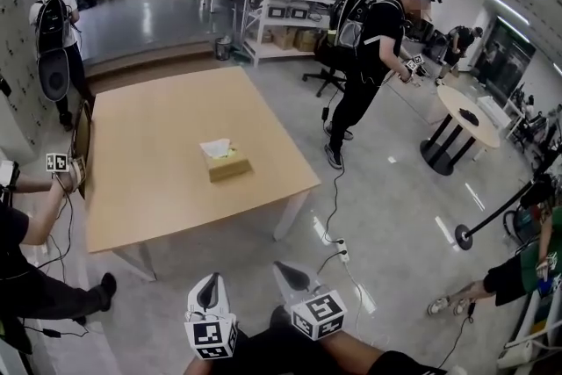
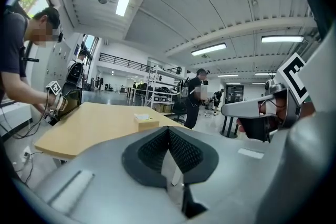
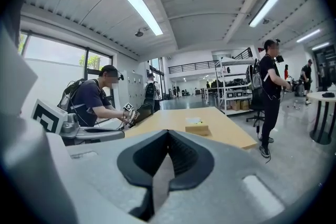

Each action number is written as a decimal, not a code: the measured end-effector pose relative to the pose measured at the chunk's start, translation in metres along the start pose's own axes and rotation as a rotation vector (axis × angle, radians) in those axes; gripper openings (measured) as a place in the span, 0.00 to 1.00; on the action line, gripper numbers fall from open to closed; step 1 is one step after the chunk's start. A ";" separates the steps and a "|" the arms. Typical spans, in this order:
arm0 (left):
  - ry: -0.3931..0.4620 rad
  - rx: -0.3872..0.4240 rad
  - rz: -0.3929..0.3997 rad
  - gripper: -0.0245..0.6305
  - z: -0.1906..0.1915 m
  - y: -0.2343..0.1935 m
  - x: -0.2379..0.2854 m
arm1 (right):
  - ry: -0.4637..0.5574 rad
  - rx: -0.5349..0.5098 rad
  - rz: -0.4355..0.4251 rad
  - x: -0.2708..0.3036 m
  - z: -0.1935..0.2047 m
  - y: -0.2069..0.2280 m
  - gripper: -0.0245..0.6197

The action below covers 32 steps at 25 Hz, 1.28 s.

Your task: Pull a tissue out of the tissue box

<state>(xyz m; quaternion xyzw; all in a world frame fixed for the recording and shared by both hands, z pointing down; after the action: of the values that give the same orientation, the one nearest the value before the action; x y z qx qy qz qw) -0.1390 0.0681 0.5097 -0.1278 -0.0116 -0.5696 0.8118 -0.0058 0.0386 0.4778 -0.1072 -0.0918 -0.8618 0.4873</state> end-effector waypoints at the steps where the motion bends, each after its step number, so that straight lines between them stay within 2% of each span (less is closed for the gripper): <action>1: 0.004 -0.001 -0.006 0.07 -0.001 -0.004 0.001 | 0.004 -0.005 -0.004 0.004 -0.002 -0.002 0.02; 8: 0.011 -0.018 -0.076 0.07 0.004 -0.027 0.010 | -0.009 -0.015 -0.073 0.036 0.003 -0.006 0.02; 15: -0.001 -0.031 -0.163 0.07 -0.011 -0.050 0.025 | -0.018 -0.006 -0.124 0.076 -0.004 0.002 0.02; 19: -0.022 -0.043 -0.178 0.07 -0.009 -0.062 0.059 | -0.044 -0.011 -0.150 0.105 -0.008 0.021 0.02; 24: -0.022 -0.037 -0.192 0.07 -0.029 -0.075 0.118 | -0.037 -0.009 -0.168 0.155 -0.027 0.059 0.02; 32: -0.049 0.010 -0.219 0.07 -0.046 -0.075 0.177 | -0.018 -0.011 -0.196 0.205 -0.046 0.105 0.02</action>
<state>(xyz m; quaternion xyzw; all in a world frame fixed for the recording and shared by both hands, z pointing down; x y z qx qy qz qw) -0.1526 -0.1293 0.5091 -0.1356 -0.0480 -0.6516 0.7448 -0.0226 -0.1950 0.4958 -0.1081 -0.1016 -0.9048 0.3991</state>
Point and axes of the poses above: the fingertips, and each gripper's own axes: x forward along the fingers, y to its right, z out of its underside, the point moved 1 cm from there along -x, backward along the fingers, and after that the axes turned 9 degrees about z, right-handed, at the moved point
